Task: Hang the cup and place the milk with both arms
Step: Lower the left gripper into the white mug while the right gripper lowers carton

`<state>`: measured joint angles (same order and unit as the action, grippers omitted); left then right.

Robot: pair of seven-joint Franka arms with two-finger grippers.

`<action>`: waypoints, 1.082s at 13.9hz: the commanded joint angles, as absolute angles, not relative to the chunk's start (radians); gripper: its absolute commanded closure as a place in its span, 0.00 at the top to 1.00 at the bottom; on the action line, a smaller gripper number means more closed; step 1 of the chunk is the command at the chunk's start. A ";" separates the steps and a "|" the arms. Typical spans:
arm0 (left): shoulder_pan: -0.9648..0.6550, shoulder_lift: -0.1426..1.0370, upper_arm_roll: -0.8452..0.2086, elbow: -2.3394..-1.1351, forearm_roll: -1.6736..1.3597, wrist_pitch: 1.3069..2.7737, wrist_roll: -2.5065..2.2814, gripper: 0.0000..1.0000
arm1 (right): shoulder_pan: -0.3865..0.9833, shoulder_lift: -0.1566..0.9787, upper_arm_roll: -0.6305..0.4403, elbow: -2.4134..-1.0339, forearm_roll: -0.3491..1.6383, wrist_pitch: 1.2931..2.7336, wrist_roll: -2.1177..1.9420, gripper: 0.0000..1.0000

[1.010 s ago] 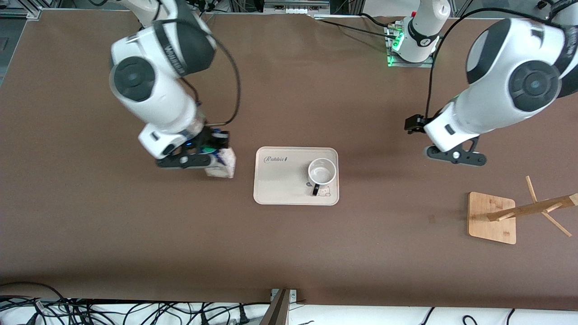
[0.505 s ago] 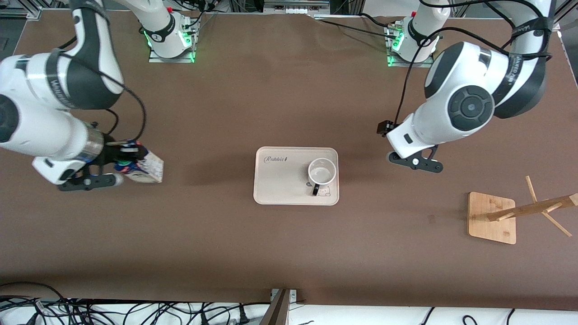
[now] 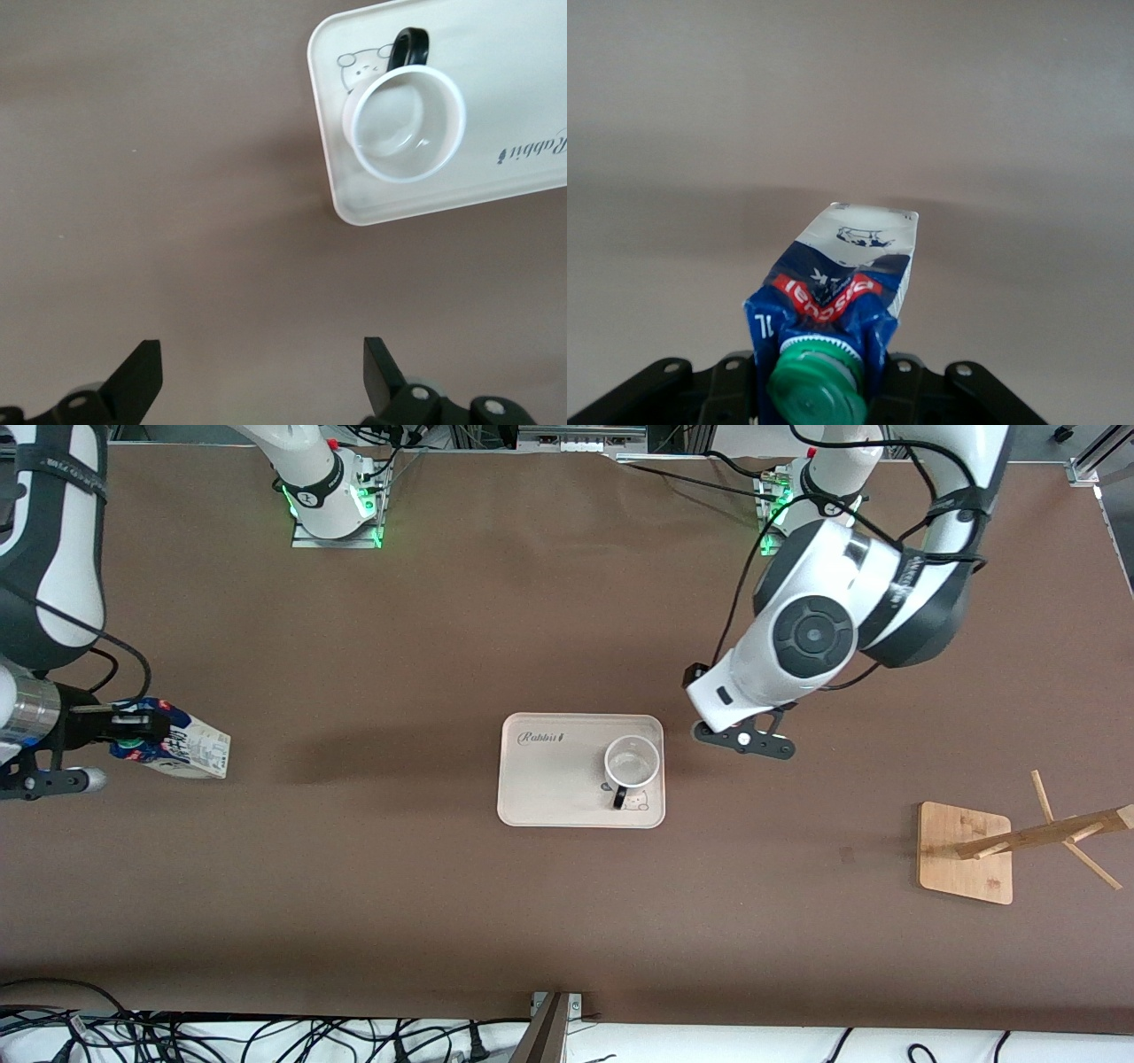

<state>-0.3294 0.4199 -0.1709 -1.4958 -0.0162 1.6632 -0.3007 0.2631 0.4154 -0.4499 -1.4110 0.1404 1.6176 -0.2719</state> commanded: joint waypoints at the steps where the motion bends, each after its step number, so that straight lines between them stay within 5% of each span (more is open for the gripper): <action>1: -0.356 0.449 -0.166 -1.486 -0.014 1.687 -0.331 1.00 | 0.221 0.426 -0.443 -1.416 0.149 1.623 -0.337 0.32; 8: -0.451 0.555 -0.166 -1.473 -0.021 1.747 -0.446 1.00 | 0.195 0.468 -0.434 -1.503 0.206 1.640 -0.371 0.32; 15: -0.512 0.617 -0.167 -1.473 -0.029 1.986 -0.451 1.00 | 0.256 0.468 -0.387 -1.612 0.270 1.809 -0.373 0.32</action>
<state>-0.5039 0.6125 -0.1726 -1.4933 -0.0162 1.9701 -0.4460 0.2658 0.4843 -0.3914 -1.5836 0.2328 1.7856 -0.3573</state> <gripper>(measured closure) 0.000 0.678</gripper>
